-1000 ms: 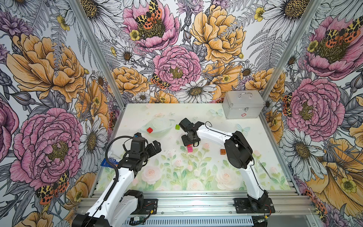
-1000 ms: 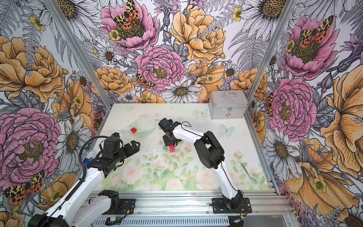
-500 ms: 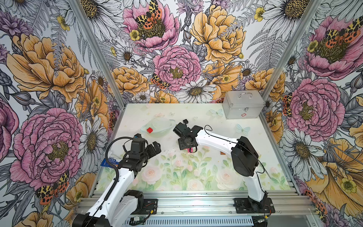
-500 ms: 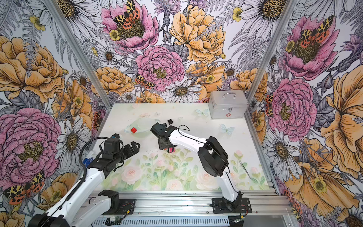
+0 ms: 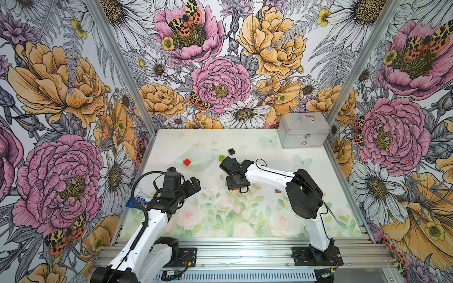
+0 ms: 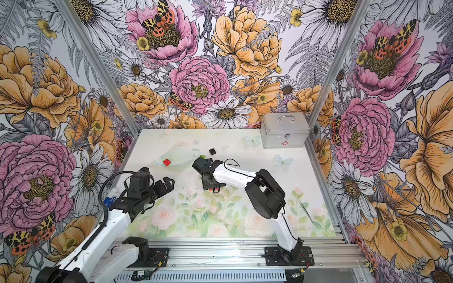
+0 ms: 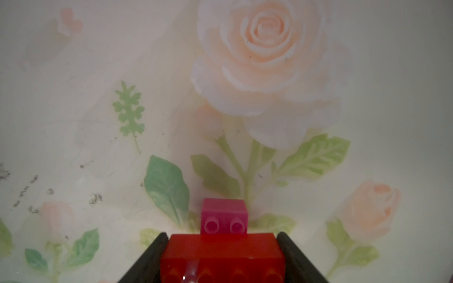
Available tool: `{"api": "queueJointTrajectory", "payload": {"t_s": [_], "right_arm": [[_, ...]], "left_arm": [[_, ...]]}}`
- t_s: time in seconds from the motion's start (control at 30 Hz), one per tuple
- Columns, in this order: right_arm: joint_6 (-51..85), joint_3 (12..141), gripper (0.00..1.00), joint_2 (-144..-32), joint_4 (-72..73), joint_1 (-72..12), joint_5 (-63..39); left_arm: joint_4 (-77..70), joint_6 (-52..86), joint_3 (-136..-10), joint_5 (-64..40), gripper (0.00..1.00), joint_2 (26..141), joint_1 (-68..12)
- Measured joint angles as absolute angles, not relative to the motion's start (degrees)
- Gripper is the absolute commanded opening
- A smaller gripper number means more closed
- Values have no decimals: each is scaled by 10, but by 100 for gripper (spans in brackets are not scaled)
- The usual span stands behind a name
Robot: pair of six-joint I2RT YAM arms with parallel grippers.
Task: Assemble the letter v with lego
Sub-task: Assemble the lego brick with the lego brick.
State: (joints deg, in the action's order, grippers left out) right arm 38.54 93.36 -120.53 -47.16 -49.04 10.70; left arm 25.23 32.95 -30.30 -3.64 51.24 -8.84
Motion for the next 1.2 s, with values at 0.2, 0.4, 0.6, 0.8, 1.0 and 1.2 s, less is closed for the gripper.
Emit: {"api": "queueJointTrajectory", "payload": {"t_s": [0.2, 0.4, 0.6, 0.8, 1.0, 1.2], "right_arm": [[385, 931, 40, -1208, -459, -487, 103], [386, 928, 38, -1208, -448, -484, 103], [385, 924, 37, -1208, -444, -479, 103], [383, 923, 37, -1208, -442, -477, 103], [375, 921, 37, -1208, -438, -476, 102], [360, 918, 38, -1207, -432, -473, 88]], "left_arm": [[253, 329, -303, -36, 99, 521, -88], [253, 329, -303, -36, 99, 522, -88], [253, 329, -303, -36, 99, 523, -88], [253, 329, -303, -35, 99, 524, -88], [255, 329, -303, -35, 99, 524, -88], [255, 329, -303, -35, 99, 524, -88]]}}
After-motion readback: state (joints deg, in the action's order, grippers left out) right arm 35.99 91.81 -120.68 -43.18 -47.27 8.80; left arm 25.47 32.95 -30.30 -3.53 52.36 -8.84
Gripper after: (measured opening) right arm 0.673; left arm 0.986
